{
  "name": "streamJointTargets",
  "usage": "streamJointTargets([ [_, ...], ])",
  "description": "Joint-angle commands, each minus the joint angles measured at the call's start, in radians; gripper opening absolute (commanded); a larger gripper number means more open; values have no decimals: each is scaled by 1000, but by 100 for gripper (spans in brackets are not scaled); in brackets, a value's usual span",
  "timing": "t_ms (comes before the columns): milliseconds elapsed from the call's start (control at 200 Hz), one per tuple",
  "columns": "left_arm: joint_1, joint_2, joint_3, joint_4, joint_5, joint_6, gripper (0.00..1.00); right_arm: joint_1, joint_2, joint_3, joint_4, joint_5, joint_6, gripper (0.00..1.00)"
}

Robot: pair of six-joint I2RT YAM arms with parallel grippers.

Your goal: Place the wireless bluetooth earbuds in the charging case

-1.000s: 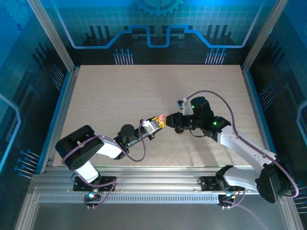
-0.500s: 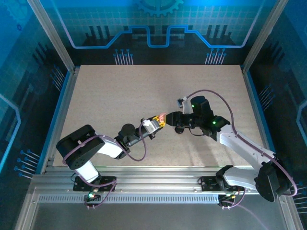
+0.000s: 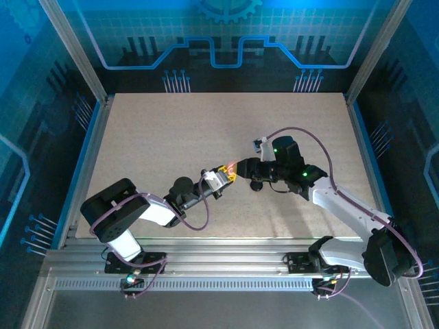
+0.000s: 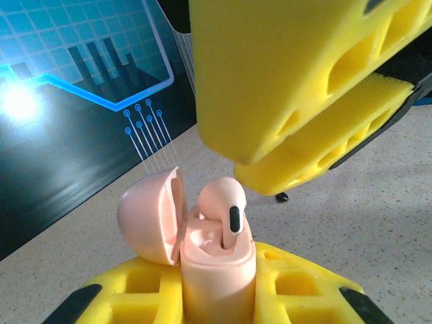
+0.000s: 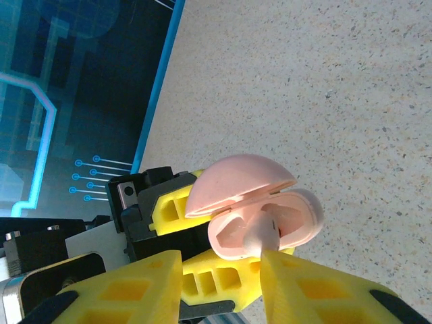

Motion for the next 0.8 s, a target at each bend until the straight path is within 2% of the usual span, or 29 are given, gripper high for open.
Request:
streamJointTargets([
  [0,-9,-29,-1,35,4,-2,19,-12,4,-1,31,-11,11,36],
  [795,-9,-41,-9,36,2,-3,19,-4,36,18,84,-62,-9,35],
])
